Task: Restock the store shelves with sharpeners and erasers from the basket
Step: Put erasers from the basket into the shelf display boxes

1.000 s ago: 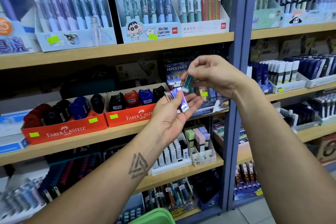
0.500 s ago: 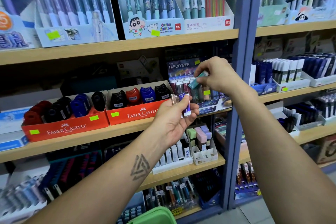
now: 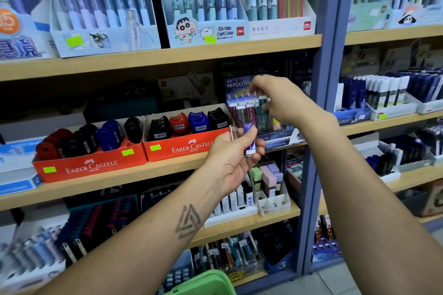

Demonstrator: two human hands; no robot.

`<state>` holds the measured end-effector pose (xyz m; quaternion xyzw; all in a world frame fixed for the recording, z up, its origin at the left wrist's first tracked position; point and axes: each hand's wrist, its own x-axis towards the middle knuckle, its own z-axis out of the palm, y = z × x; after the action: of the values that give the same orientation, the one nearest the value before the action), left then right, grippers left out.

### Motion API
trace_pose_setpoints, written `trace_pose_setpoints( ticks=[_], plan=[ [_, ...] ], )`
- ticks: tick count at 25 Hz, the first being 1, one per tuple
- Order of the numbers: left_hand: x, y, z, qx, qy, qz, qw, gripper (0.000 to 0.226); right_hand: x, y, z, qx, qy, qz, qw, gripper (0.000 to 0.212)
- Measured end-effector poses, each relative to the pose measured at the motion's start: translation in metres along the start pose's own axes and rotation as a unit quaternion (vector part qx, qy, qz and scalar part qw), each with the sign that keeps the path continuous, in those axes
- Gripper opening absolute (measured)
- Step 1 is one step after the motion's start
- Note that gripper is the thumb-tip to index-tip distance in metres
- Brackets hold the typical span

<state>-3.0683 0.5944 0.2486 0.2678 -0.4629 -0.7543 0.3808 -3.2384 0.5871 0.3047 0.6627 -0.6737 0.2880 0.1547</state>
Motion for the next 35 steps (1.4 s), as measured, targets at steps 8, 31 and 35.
trace_pose_setpoints(
  ticks=[8, 31, 35],
  plan=[
    [0.003, 0.003, 0.0, -0.026, 0.012, 0.027, 0.999, 0.009, -0.002, -0.007, -0.012, 0.051, 0.035, 0.028, 0.998, 0.011],
    [0.018, 0.021, 0.004, 0.028, 0.035, 0.093, 0.995, 0.004, -0.024, 0.004, -0.021, 0.423, -0.05, 0.042, 0.904, 0.017],
    [0.02, 0.019, 0.012, 0.019, 0.041, 0.093, 0.995, 0.006, -0.024, 0.013, -0.028, 0.435, -0.001, 0.054, 0.899, 0.017]
  ],
)
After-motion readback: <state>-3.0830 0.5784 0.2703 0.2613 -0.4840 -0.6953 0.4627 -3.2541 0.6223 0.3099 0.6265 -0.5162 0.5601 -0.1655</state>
